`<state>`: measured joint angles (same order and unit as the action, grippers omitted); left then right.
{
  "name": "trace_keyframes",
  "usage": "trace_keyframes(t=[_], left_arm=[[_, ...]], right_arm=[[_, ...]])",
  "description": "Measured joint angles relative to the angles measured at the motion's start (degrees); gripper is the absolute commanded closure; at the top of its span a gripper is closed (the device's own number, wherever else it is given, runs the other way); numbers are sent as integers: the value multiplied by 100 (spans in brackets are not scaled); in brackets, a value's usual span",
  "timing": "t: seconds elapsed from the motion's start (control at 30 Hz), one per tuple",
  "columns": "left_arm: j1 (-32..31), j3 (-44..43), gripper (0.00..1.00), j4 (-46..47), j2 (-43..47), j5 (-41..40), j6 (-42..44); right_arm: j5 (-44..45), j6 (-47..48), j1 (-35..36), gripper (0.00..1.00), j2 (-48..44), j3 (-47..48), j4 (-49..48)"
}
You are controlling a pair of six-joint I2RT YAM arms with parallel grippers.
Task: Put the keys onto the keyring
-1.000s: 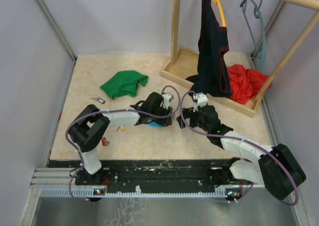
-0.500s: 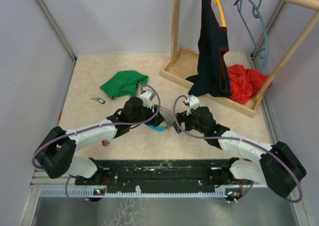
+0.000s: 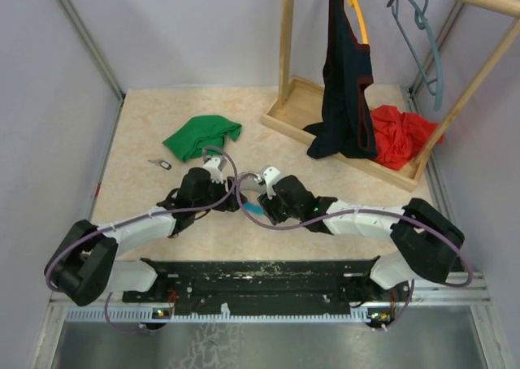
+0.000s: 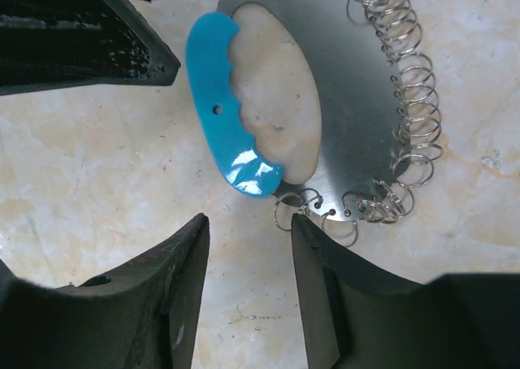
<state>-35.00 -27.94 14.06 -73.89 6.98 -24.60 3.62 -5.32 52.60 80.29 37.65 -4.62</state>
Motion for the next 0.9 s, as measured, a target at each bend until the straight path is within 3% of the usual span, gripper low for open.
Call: trace_keyframes(t=[0.2, 0.9], left_arm=[[310, 210, 34, 96, 221, 127, -9], [452, 339, 34, 133, 275, 365, -46]], right_arm=[[122, 175, 48, 66, 568, 422, 190], [693, 328, 48, 68, 1222, 717, 662]])
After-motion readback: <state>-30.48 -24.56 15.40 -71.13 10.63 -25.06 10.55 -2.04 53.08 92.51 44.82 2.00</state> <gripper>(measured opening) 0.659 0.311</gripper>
